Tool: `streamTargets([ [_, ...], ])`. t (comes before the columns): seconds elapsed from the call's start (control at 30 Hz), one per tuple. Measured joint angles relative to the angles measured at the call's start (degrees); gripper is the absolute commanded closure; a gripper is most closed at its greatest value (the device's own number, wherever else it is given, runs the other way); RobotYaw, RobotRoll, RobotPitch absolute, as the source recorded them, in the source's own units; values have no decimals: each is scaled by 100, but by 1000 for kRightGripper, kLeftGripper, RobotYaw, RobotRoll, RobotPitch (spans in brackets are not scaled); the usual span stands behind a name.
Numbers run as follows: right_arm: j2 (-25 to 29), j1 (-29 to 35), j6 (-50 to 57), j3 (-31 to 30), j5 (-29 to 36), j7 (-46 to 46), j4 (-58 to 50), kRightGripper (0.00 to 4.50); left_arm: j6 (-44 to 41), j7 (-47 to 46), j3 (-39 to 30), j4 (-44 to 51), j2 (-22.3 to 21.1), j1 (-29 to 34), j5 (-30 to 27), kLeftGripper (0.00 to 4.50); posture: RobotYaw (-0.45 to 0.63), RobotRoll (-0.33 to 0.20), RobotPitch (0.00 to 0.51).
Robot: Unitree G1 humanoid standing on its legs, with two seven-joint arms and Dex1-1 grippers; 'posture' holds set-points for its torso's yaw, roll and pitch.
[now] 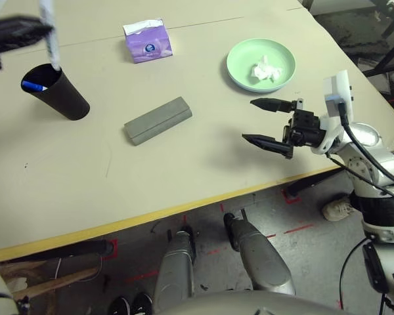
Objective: Organize and tidy the items on the table.
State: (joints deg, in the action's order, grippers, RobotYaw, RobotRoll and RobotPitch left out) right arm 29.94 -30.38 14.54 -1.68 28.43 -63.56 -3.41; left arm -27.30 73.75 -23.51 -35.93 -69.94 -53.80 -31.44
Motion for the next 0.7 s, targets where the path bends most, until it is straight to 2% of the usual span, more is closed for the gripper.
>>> streamTargets([
  [0.13, 1, -91, -53, -19, -176, 26, 116, 0, 588, -590, -316, -394, 0, 136, 148, 4226, -183, 0, 268],
  [0.37, -114, -182, -84, -18, -391, 336, 195, 0, 1506, -1398, -462, -827, 126, 260, 397, 4226, -190, 0, 268],
  [0.7, -164, -174, -76, -9, -405, 490, 155, 0, 2214, -2048, -455, -918, 974, 174, 478, 4226, -217, 0, 272],
])
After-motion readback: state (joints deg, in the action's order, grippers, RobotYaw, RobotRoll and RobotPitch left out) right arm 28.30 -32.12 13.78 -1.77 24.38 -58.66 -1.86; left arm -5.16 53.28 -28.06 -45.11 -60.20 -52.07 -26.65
